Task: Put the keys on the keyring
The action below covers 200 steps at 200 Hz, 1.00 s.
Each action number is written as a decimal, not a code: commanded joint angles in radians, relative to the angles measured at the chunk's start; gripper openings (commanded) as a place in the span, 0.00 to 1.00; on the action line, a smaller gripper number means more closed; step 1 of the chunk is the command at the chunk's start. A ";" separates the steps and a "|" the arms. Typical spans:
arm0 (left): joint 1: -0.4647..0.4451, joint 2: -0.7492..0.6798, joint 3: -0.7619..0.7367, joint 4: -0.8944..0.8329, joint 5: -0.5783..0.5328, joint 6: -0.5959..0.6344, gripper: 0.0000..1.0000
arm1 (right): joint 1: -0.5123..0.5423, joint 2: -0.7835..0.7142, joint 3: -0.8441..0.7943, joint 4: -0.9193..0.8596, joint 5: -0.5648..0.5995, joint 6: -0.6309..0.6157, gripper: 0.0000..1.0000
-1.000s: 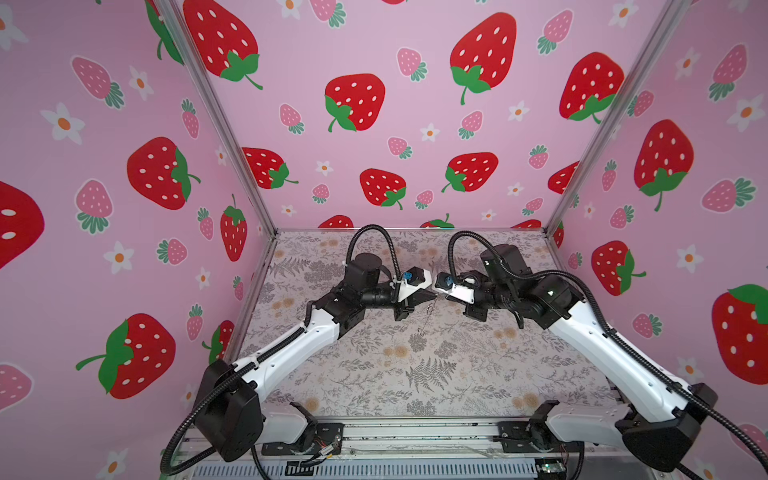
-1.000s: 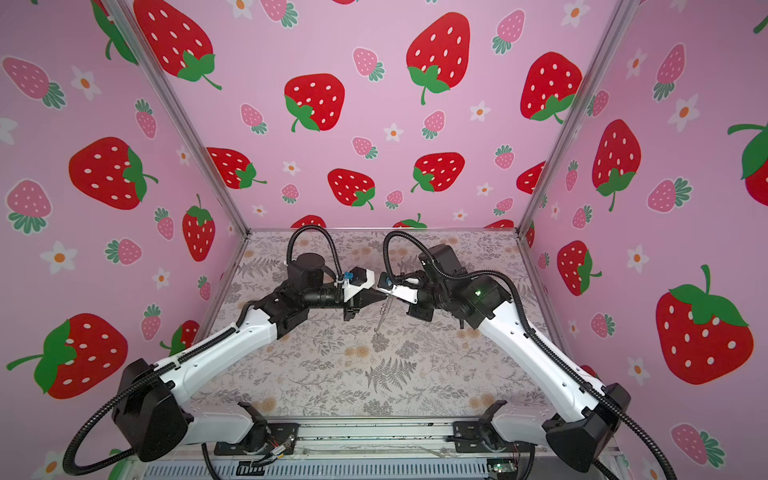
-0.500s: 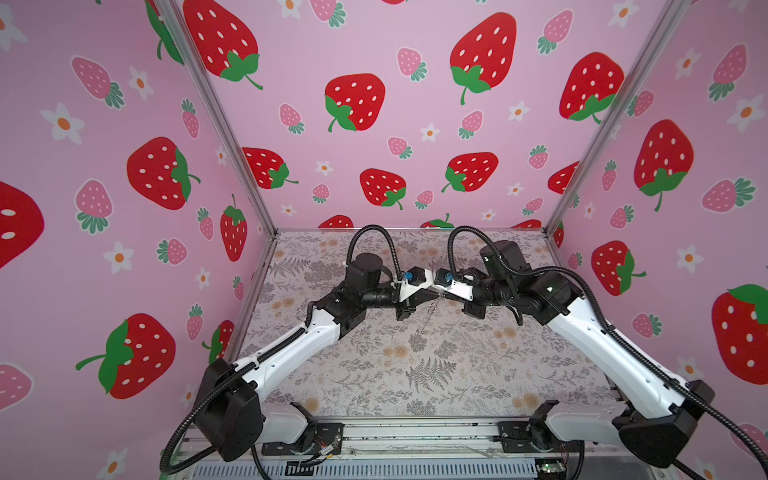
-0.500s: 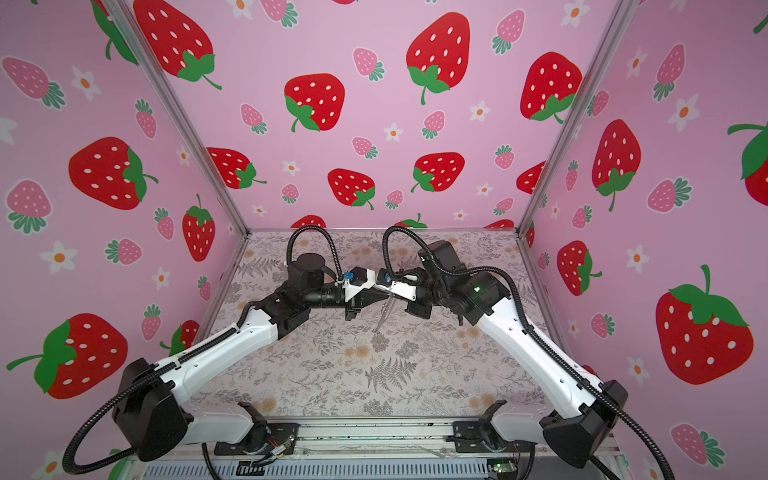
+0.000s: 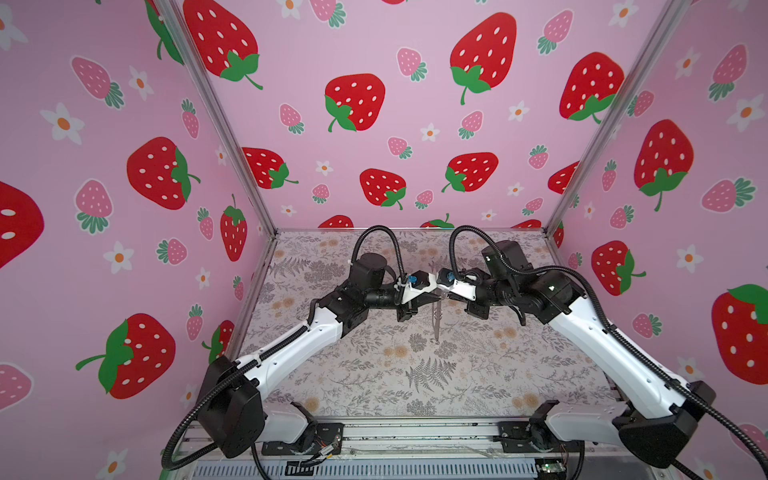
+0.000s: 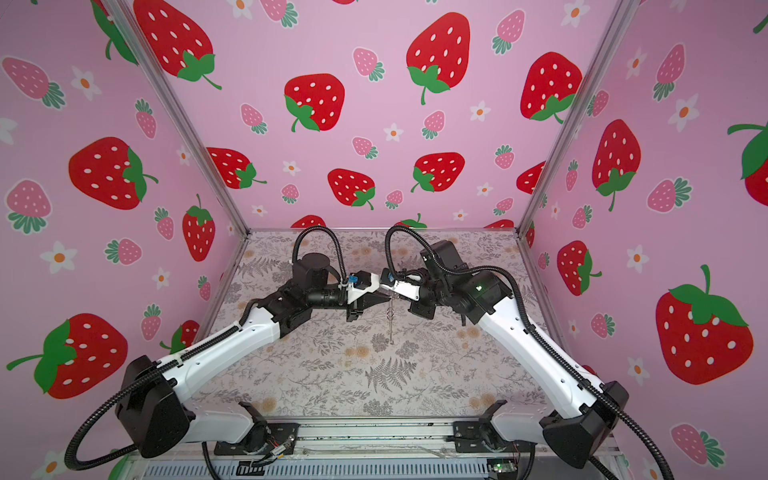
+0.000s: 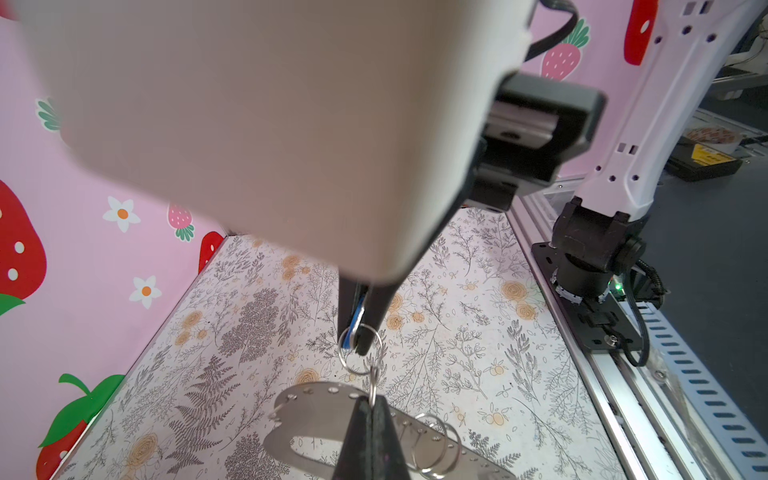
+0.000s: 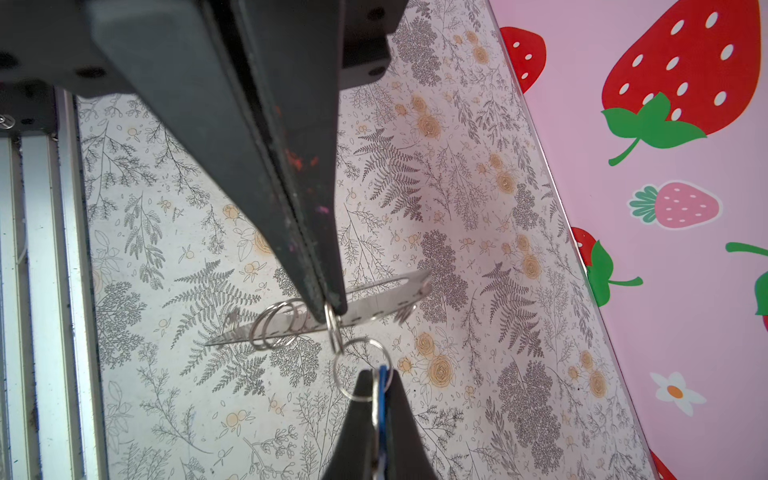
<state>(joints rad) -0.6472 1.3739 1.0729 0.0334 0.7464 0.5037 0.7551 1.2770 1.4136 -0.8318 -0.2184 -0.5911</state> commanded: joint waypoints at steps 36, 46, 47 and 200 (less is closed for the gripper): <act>-0.042 0.042 0.037 -0.076 -0.064 0.008 0.00 | 0.021 -0.023 -0.005 0.099 -0.088 0.004 0.00; -0.043 0.043 0.037 -0.074 -0.062 0.006 0.00 | 0.020 -0.022 -0.007 0.103 -0.094 0.005 0.00; -0.043 0.043 0.036 -0.073 -0.061 0.006 0.00 | 0.020 -0.021 -0.007 0.105 -0.093 0.005 0.00; 0.001 0.006 -0.033 -0.005 -0.090 -0.076 0.39 | 0.016 -0.045 -0.080 0.158 -0.097 0.028 0.00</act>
<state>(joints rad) -0.6518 1.3788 1.0672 0.0498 0.7353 0.4500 0.7464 1.2423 1.3304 -0.7338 -0.2432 -0.5404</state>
